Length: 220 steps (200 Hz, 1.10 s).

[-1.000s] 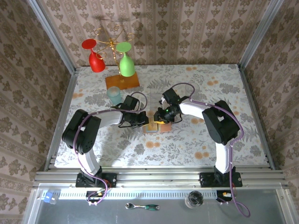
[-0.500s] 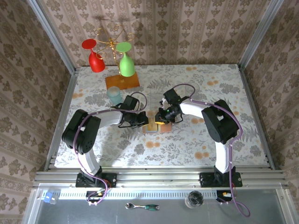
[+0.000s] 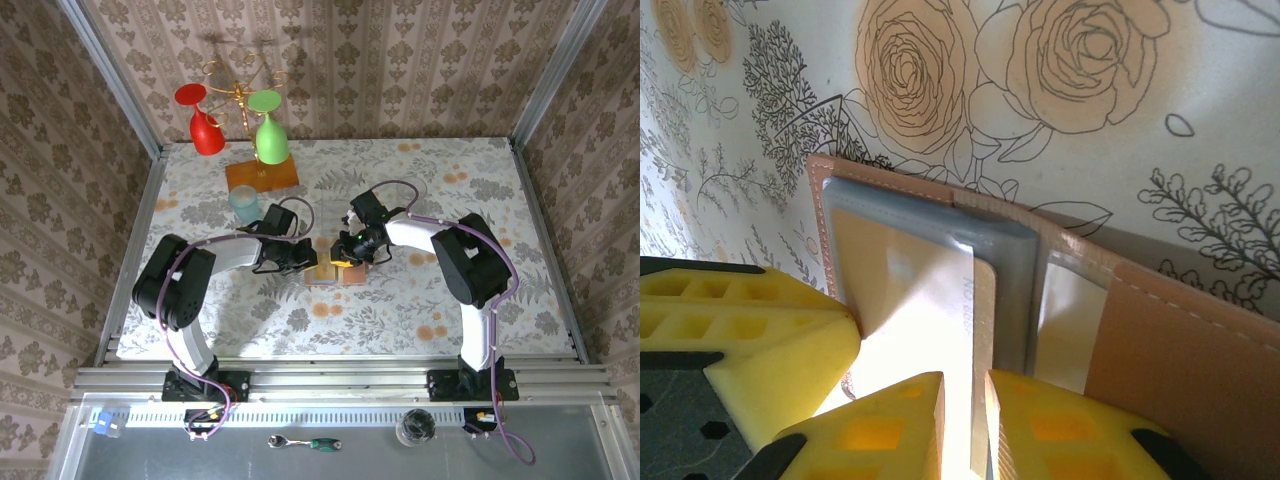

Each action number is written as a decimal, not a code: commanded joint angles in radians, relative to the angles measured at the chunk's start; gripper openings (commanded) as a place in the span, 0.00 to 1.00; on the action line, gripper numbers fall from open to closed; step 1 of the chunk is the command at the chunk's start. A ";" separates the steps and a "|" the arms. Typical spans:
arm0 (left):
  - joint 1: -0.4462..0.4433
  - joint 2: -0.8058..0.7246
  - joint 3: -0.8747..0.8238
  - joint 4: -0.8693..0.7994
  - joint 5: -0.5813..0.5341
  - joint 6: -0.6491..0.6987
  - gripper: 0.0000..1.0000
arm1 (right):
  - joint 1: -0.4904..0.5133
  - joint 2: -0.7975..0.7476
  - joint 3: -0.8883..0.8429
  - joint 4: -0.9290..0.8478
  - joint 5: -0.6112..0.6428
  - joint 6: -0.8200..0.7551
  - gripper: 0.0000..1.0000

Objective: Take the credit cards out of the card holder

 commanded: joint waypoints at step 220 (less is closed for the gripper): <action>0.007 -0.004 0.005 -0.059 -0.024 0.026 0.00 | 0.006 0.002 -0.024 -0.019 0.019 0.022 0.25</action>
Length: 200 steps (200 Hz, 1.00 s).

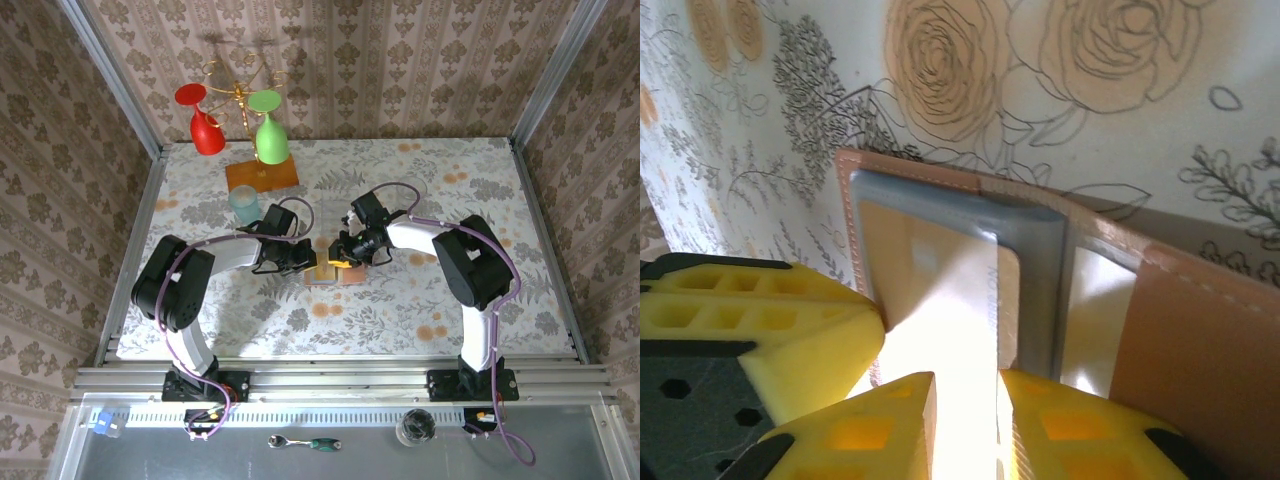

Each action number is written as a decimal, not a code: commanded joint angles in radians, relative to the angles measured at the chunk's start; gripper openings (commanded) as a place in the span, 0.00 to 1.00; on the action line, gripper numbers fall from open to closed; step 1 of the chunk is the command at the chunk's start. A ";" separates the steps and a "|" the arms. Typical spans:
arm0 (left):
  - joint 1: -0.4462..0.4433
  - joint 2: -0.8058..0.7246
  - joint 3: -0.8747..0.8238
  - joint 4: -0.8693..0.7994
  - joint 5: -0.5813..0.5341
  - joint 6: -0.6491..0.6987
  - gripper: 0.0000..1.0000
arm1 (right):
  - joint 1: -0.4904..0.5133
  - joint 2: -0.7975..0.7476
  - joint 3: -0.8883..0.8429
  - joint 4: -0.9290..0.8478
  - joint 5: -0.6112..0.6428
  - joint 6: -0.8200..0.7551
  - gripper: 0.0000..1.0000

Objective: Take the credit cards out of the card holder

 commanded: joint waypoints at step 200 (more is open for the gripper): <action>0.016 0.008 0.007 -0.037 -0.011 0.026 0.01 | 0.004 -0.025 -0.005 0.003 -0.001 0.000 0.27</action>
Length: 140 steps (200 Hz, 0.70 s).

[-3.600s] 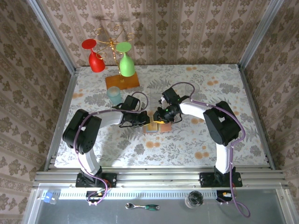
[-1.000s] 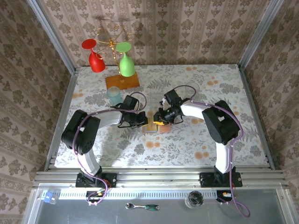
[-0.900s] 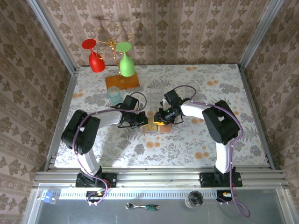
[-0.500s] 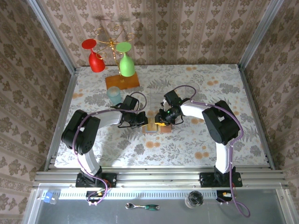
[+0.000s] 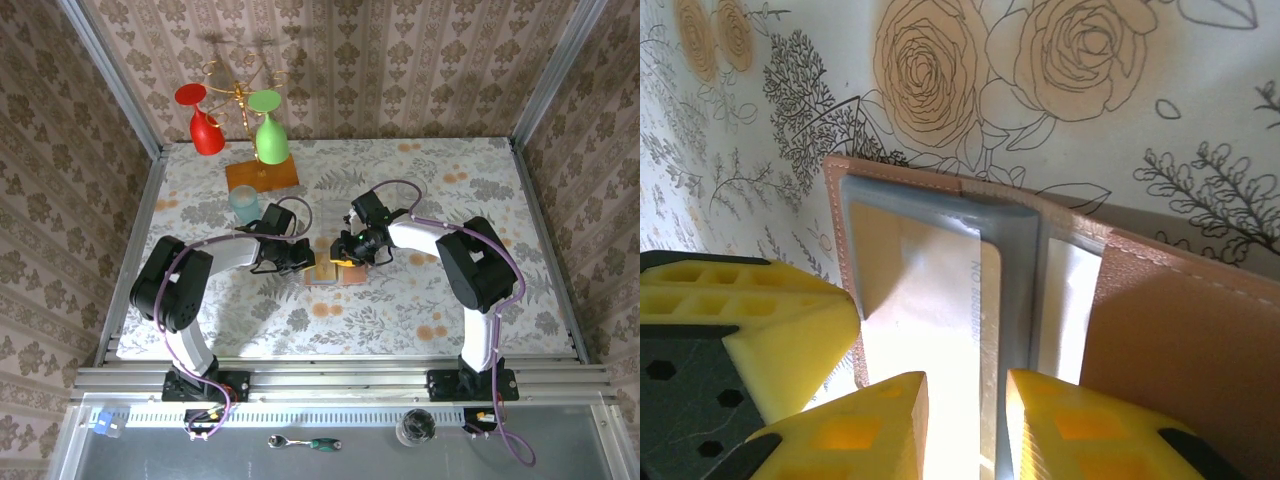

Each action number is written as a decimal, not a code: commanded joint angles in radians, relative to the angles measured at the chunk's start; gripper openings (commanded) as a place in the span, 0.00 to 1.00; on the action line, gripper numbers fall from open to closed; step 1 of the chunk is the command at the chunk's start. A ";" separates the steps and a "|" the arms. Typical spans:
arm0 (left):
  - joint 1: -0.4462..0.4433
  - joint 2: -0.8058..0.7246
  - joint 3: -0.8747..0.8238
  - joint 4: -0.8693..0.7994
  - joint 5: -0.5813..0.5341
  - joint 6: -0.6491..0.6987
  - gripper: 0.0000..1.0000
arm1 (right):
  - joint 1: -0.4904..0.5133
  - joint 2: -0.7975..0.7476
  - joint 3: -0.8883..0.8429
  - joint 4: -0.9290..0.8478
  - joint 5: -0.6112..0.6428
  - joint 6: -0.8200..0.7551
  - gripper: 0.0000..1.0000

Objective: Take the credit cards out of the card holder

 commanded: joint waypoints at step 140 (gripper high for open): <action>0.012 0.027 0.005 -0.036 -0.009 0.022 0.00 | 0.004 0.063 -0.015 0.077 -0.116 0.031 0.21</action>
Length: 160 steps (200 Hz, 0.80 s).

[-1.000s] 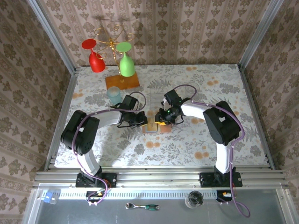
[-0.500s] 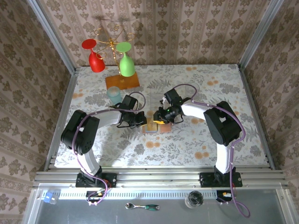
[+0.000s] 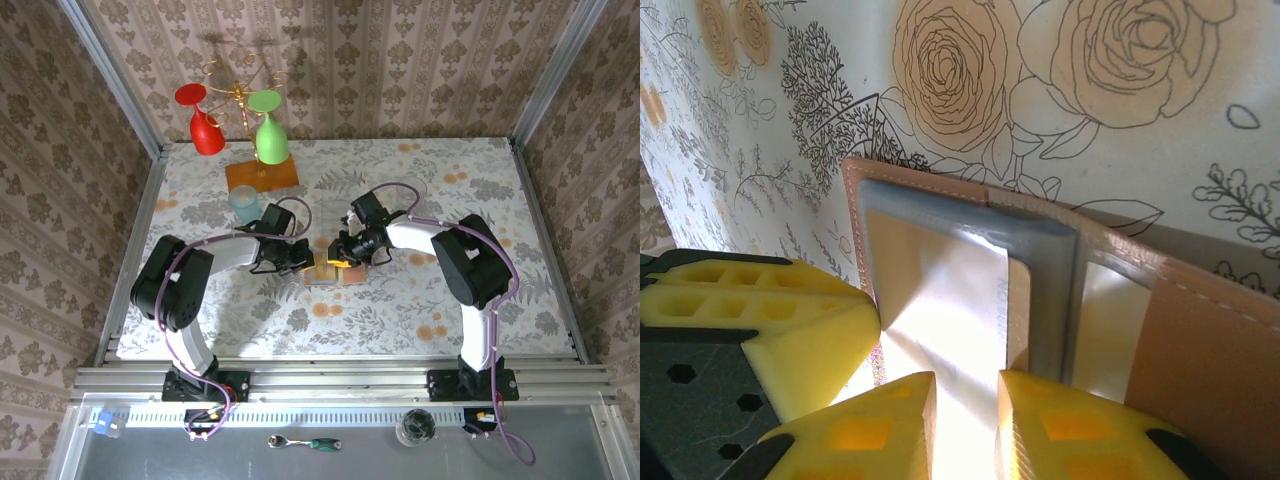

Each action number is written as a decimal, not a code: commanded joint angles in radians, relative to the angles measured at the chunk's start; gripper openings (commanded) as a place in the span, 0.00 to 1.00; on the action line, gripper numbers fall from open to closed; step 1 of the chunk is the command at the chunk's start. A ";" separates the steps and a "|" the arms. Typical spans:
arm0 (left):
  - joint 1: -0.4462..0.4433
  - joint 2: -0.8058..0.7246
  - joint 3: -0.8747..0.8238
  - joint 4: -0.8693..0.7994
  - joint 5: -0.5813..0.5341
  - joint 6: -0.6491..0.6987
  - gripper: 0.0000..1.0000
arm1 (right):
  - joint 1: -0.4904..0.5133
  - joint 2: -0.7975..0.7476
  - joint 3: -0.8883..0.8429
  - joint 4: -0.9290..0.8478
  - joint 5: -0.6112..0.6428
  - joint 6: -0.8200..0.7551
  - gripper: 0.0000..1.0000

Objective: Take the credit cards out of the card holder

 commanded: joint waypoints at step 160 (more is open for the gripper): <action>0.014 0.022 0.003 -0.035 -0.009 0.027 0.00 | 0.004 -0.052 0.018 -0.123 0.128 -0.068 0.34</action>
